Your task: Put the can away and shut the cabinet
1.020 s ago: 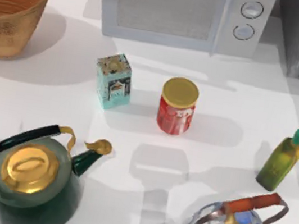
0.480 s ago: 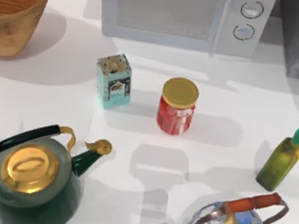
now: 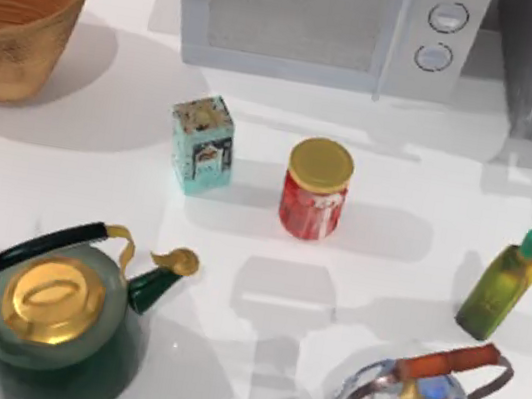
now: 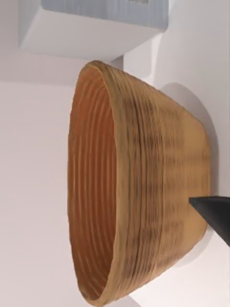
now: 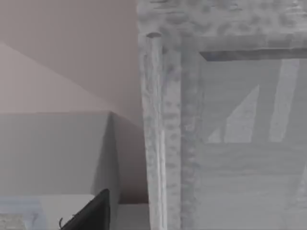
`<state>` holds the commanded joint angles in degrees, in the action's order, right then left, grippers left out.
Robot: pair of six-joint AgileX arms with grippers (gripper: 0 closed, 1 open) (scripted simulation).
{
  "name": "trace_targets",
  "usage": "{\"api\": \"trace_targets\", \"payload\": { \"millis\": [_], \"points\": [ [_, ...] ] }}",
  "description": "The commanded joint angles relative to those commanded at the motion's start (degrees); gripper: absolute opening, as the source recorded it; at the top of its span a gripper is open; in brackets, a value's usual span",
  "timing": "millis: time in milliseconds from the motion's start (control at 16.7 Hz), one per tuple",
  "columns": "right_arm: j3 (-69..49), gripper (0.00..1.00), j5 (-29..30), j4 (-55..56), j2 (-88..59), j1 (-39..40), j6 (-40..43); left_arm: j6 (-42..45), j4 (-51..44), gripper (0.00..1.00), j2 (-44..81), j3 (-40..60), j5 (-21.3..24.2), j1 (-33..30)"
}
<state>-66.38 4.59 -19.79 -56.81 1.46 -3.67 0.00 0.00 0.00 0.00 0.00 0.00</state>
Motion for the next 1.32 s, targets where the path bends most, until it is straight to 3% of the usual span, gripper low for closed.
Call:
{"api": "trace_targets", "payload": {
  "millis": [300,600,840,1320],
  "points": [
    [37.0,1.0,-2.3,8.1,28.4,-0.7,0.5,0.0,0.0,1.0,0.0,0.0,0.0,0.0],
    [59.3,1.0,-3.9,16.2,49.6,-1.2,2.4,0.0,0.0,1.0,0.0,0.0,0.0,0.0],
    [66.1,1.0,-4.6,19.6,56.5,-1.4,3.6,0.0,0.0,1.0,0.0,0.0,0.0,0.0],
    [65.4,1.0,-6.4,21.5,54.6,-3.2,3.6,0.0,0.0,1.0,0.0,0.0,0.0,0.0]
  ]
}}
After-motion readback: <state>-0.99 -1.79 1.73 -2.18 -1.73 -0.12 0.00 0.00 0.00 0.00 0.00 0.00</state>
